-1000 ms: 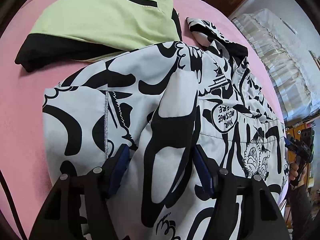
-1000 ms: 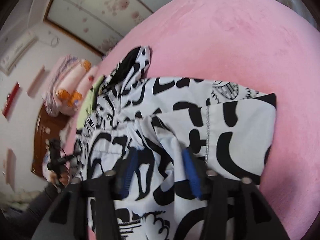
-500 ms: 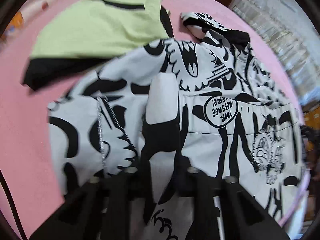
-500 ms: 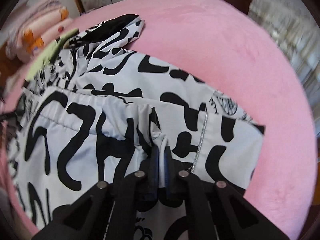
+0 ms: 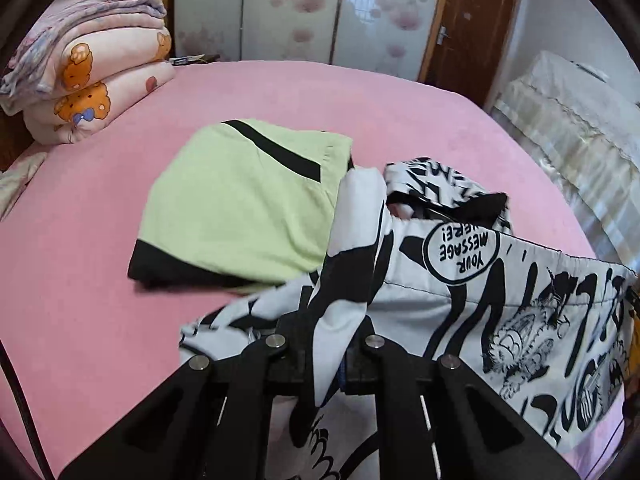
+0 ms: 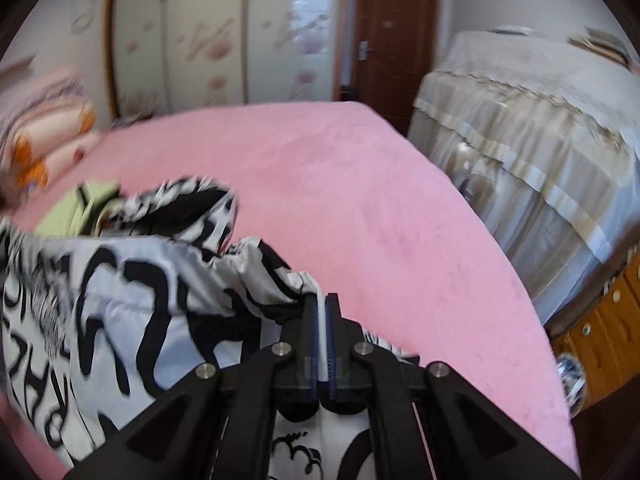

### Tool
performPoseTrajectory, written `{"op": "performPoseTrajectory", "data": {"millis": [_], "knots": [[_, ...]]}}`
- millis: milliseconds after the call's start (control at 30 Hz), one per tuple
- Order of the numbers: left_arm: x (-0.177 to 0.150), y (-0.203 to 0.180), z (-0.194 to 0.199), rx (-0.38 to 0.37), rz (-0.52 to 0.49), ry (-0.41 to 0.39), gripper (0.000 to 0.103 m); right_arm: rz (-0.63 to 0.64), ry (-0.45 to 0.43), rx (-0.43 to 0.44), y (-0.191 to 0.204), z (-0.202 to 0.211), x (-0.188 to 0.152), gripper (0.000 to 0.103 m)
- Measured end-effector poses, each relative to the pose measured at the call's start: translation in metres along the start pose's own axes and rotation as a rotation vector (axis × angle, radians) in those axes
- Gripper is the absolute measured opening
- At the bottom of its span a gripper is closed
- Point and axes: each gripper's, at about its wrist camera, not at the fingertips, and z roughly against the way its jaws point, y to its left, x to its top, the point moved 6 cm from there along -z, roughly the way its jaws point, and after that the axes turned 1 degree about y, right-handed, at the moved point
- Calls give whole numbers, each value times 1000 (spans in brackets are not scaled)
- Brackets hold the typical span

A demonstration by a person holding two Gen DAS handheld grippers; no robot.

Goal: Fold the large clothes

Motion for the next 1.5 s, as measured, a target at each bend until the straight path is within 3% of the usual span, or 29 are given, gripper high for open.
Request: {"op": "performPoseTrajectory", "data": {"millis": [67,233,367,500,600,733,767,833,867,900,933,1000,1100,1200,1300,1367,1400,1467,1500], "knots": [[5,-1,-26,28,9,24,7,4,22,-41,3,-21,0,2],[-14,5,-95,101,20,133,7,-11,226,-100,6,-106,-33,2],[-33,6,-119,115,3,154,12,11,300,-125,8,-134,-56,3],[-37,23,-117,64,73,167,33,37,306,-126,11,-129,-54,11],[-35,38,-102,-12,157,168,40,-12,313,-62,10,-109,-46,19],[-24,45,-64,-43,159,81,41,-67,208,36,18,-69,-28,37],[-20,43,-56,-24,132,50,41,-65,183,51,23,-61,-25,39],[-18,35,-46,-13,98,15,31,-44,155,75,41,-52,-20,38],[-16,29,-44,-1,80,1,15,-31,161,93,52,-53,-18,38],[-14,21,-43,4,63,-16,9,-21,168,114,66,-55,-18,38],[-13,12,-40,6,45,-46,9,-10,170,127,76,-58,-18,38],[-6,-5,-40,4,-8,-72,9,29,180,133,101,-63,-22,26],[-11,-14,-59,42,-82,-34,7,71,204,130,131,-79,-32,23],[-19,7,-87,85,-68,33,3,94,216,56,120,-101,-42,23],[-25,26,-102,41,-19,56,2,65,206,-27,81,-114,-48,17],[-27,32,-108,16,-6,56,2,23,201,48,60,-116,-51,16],[-28,32,-110,7,-3,59,2,48,198,-56,48,-117,-52,13],[-30,32,-115,0,-3,59,2,29,195,-33,37,-117,-54,0],[-31,32,-117,0,-5,56,2,-13,203,6,30,-119,-56,0]]}}
